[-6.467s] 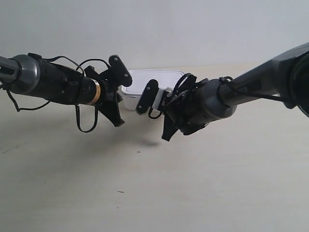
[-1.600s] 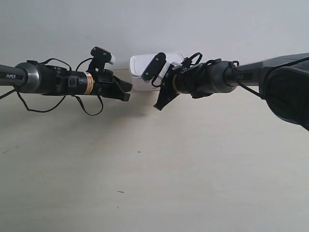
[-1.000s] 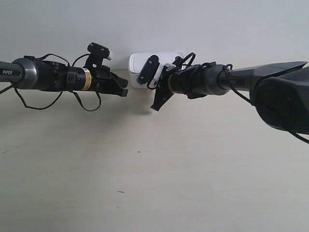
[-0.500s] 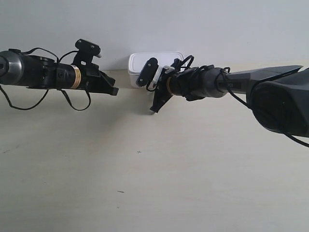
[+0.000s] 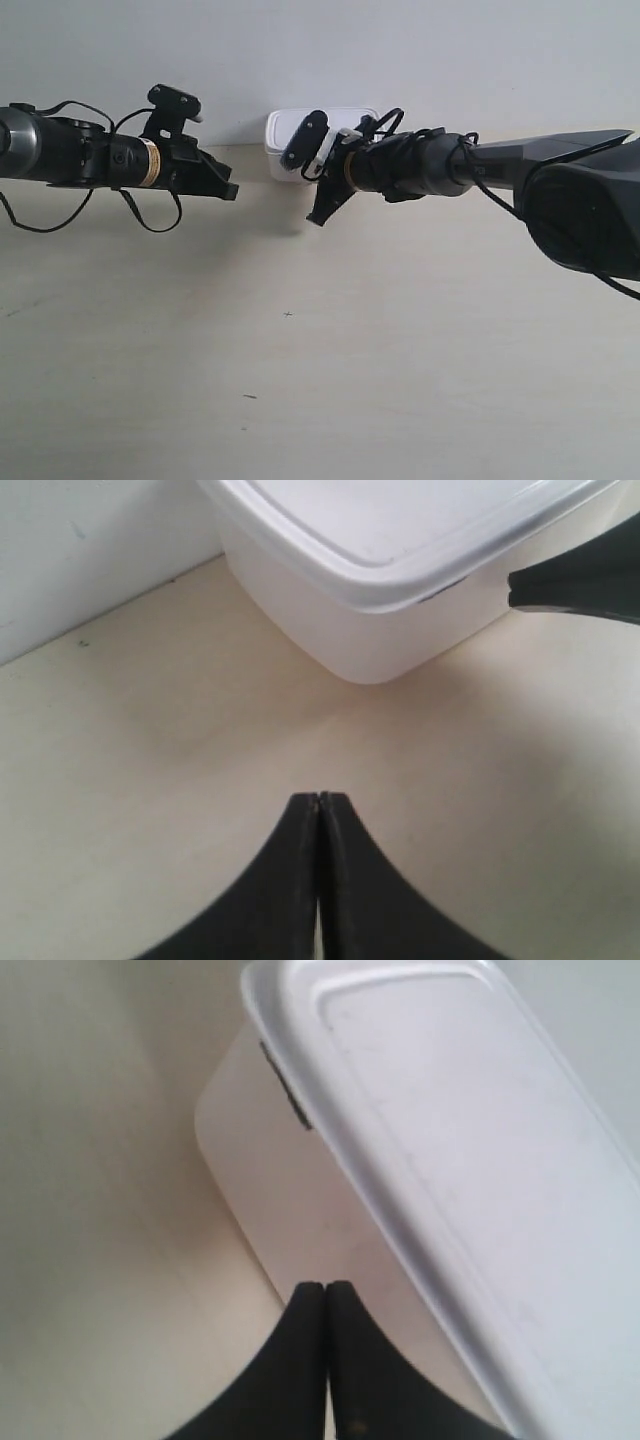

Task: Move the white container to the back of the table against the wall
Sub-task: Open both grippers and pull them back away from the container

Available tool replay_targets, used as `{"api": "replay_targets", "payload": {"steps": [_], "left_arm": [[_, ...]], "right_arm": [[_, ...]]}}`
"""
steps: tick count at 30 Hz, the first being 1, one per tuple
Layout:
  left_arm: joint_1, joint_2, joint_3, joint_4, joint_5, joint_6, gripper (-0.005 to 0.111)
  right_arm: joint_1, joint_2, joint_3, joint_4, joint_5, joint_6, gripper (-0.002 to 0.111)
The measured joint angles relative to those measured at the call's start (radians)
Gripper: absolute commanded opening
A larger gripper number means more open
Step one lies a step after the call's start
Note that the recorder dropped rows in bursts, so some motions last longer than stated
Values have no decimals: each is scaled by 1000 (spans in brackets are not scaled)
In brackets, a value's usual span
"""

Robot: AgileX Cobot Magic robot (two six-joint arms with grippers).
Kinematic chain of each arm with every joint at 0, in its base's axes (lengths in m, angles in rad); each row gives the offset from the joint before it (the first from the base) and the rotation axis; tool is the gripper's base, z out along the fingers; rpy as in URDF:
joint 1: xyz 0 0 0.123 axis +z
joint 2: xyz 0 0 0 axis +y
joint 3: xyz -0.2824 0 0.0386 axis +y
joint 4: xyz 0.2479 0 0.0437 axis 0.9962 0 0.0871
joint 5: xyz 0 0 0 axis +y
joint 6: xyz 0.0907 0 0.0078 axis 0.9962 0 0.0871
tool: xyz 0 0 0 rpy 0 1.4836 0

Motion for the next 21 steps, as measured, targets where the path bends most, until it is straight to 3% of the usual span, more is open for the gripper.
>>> {"api": "replay_targets", "payload": {"steps": [11, 16, 21], "left_arm": [[0, -44, 76, -30, 0, 10, 0], [0, -110, 166, -196, -7, 111, 0], [1, -190, 291, -377, -137, 204, 0]], "right_arm": [[0, -97, 168, 9, 13, 2, 0], [0, -188, 256, 35, -9, 4, 0], [0, -294, 353, 95, -15, 63, 0]]}}
